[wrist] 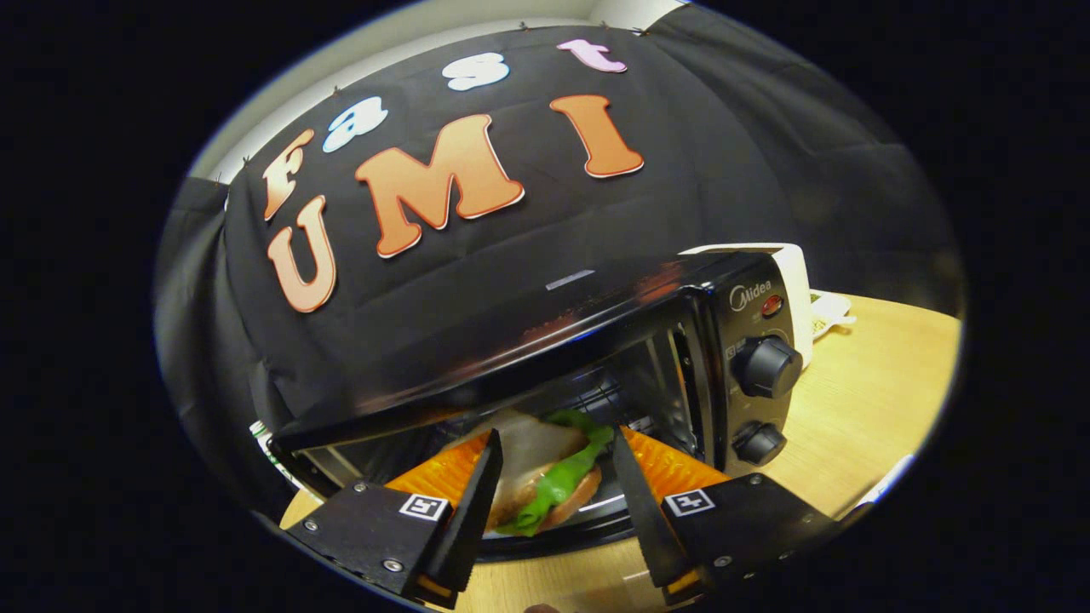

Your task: Open the toaster oven, put the food inside, and close the toaster oven door.

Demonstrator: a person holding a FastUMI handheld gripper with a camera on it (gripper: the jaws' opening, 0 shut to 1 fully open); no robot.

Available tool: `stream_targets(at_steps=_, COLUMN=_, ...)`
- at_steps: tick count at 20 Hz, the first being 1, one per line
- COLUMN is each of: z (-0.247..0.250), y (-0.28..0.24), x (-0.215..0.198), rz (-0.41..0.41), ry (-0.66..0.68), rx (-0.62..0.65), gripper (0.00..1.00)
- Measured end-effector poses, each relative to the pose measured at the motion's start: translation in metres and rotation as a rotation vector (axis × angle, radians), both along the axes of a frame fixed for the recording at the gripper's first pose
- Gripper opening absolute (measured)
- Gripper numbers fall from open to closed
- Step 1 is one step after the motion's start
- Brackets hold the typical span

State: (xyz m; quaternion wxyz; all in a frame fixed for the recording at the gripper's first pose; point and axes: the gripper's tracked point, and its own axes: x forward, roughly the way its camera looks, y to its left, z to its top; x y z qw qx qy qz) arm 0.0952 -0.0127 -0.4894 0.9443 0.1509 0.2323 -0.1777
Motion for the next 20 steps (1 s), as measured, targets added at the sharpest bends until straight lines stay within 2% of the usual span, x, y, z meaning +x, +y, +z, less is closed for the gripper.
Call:
stream_targets(at_steps=5, z=0.024, y=0.011, x=-0.042, rz=0.162, ry=0.054, rx=-0.115, gripper=0.87)
stream_targets(at_steps=11, z=0.028, y=0.035, x=-0.11, rz=0.331, ry=0.149, rx=-0.132, gripper=0.93)
stream_targets(at_steps=15, z=0.018, y=0.039, x=-0.149, rz=0.394, ry=0.213, rx=-0.106, gripper=0.94)
stream_targets(at_steps=20, z=0.004, y=0.032, x=-0.187, rz=0.4, ry=0.285, rx=-0.088, gripper=0.93)
